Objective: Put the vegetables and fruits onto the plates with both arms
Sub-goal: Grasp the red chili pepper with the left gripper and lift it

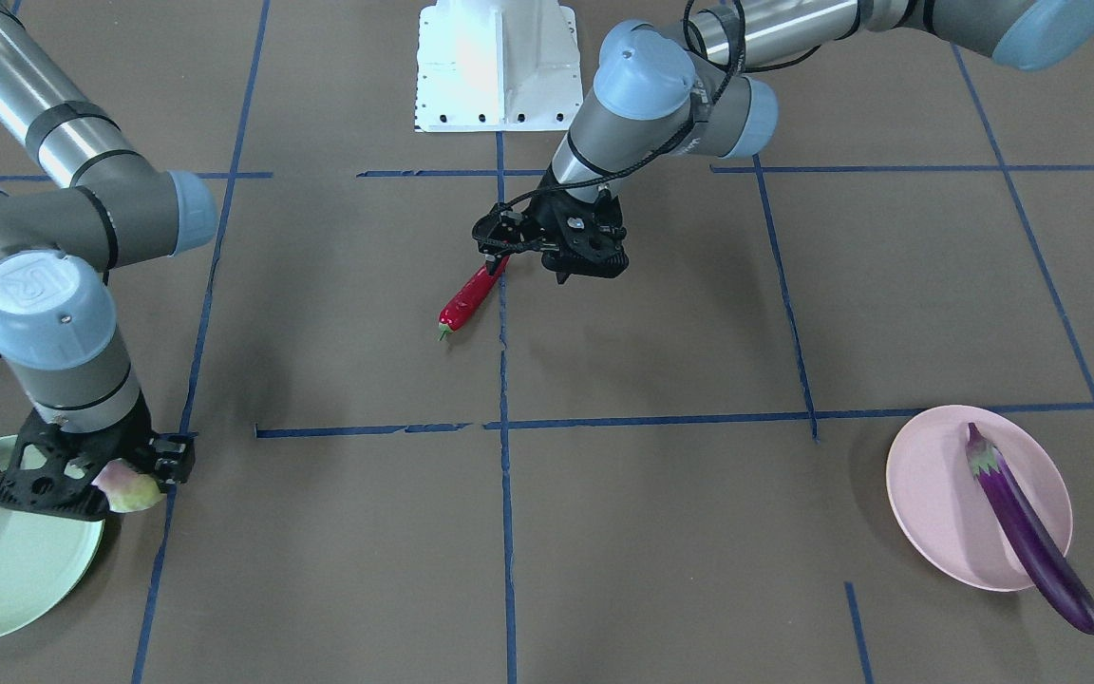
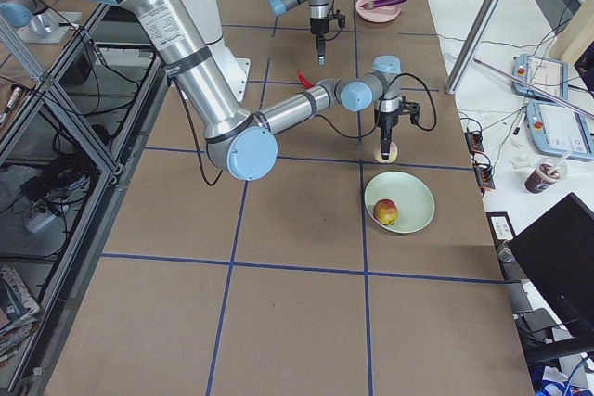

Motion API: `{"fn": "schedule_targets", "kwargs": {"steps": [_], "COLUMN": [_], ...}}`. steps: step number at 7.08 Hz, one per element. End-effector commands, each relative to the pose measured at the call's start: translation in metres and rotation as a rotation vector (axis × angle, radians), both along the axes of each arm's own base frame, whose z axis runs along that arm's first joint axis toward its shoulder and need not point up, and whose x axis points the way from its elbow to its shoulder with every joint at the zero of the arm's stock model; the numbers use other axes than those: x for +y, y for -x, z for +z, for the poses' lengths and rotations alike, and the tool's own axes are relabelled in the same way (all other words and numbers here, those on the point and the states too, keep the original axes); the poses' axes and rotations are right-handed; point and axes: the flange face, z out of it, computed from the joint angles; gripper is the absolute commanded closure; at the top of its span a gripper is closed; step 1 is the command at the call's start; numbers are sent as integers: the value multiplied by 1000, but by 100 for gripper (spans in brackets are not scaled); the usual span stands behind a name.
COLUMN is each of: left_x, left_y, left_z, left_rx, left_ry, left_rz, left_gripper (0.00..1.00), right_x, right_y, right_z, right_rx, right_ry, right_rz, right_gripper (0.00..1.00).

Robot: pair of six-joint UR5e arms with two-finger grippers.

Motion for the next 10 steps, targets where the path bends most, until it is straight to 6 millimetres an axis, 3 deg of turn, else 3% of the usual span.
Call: {"fn": "schedule_targets", "kwargs": {"steps": [1, 2, 3, 4, 5, 7, 9, 10], "left_x": [13, 12, 9, 9, 9, 5, -4, -2], "left_y": [-41, -44, -48, -49, -49, -66, -89, -91], "left_z": [-10, -2, 3, 4, 5, 8, -11, -10], "left_rx": [-86, -119, -153, -171, -189, -210, -214, -215], "left_ry": [-210, -269, -328, -368, -437, -435, -426, -423], "left_rz": [31, 65, 97, 116, 150, 164, 162, 166], "left_gripper": [0, 0, 0, 5, 6, 6, 12, 28], "right_x": [-28, -29, -28, -24, -25, -27, -24, -24], "right_y": [-47, -44, -46, -48, -48, -60, -64, -64], "right_z": [56, 72, 77, 85, 82, 45, 31, 32], "right_rx": [38, 45, 50, 59, 61, 8, -39, -39], "right_ry": [39, 50, 55, 33, 9, -35, -40, -37], "right_rz": [52, 49, 45, -6, -40, -32, -35, -36], "right_gripper": [100, 99, 80, 1, 0, 0, 0, 0]}}
